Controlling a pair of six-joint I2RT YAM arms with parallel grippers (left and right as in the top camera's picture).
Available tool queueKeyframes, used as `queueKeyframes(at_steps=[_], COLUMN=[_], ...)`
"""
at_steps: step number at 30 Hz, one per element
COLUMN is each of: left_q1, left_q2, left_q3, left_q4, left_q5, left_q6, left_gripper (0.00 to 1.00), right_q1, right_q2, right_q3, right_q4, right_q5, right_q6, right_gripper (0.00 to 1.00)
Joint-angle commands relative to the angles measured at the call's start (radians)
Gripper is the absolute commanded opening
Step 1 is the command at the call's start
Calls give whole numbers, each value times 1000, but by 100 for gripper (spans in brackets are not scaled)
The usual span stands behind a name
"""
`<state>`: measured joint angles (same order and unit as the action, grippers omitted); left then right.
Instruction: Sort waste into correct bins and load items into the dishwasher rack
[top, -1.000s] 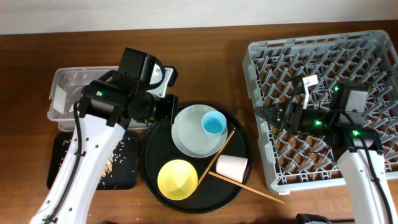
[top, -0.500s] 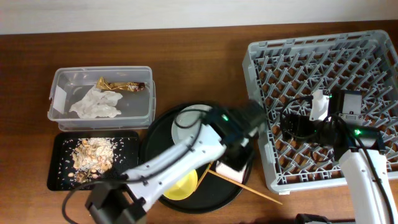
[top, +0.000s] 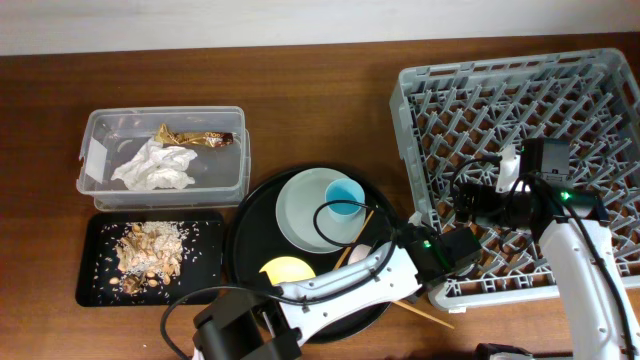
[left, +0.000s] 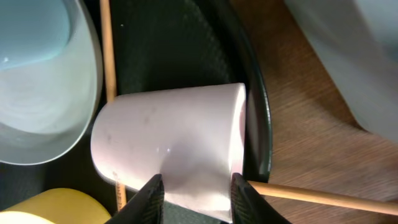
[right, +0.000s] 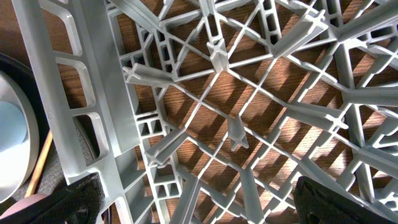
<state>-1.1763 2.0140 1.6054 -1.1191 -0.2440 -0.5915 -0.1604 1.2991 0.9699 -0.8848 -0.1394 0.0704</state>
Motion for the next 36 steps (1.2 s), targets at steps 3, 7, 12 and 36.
queueKeyframes(at_steps=[3, 7, 12, 36], left_q1=[1, 1, 1, 737], left_q2=[23, 22, 22, -402], left_q3=[-1, 0, 0, 145], left_q4=[-23, -76, -98, -237], left_q5=[-69, -141, -184, -114], left_q6=[-3, -4, -4, 16], left_gripper=[18, 9, 3, 57], right_q1=[-5, -5, -5, 479], right_q2=[-2, -2, -2, -163], right_q3=[19, 19, 19, -294], right_q4=[3, 2, 2, 287], right_q5=[-6, -7, -7, -422], right_q6=[1, 1, 1, 459], right_gripper=[99, 99, 99, 58])
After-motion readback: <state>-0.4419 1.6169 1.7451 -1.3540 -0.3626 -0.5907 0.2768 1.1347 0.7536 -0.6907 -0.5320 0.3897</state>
